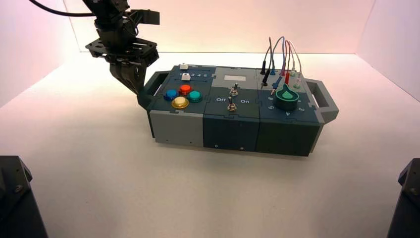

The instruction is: Move the box to the right.

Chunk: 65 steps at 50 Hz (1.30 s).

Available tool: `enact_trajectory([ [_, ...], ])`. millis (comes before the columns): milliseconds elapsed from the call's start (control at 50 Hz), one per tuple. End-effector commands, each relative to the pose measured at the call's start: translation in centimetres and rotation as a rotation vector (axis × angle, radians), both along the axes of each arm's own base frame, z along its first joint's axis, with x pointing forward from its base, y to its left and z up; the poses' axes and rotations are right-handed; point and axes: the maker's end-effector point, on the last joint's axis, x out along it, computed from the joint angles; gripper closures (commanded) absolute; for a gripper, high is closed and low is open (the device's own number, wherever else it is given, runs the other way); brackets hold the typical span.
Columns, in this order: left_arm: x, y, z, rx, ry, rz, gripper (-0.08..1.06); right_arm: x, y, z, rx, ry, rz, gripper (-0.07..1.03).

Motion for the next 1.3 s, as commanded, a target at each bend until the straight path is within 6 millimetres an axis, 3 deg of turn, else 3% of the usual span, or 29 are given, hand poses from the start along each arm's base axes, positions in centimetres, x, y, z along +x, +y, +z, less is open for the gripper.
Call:
enact_trajectory([
  [20,-0.3,-2.2,0.6,-0.014,-0.021,-0.063,1.01,0.3,0.0,0.7,0.01,-0.017,-0.007,0.99],
  [420,-1.7,-4.8,0.7,-0.021,-0.02,-0.145,1.01,0.1,0.0,0.8,0.018,-0.018,-0.01,0.99],
  [800,-1.6,-7.0,1.3,-0.038,-0.046,-0.195,1.01,-0.1,0.0,0.7,0.02,-0.018,-0.01,0.98],
  [1300,-1.5,-12.3,1.4,-0.059,-0.056,-0.3,1.01,-0.2,0.0,0.4,0.02,-0.007,-0.01,0.99],
])
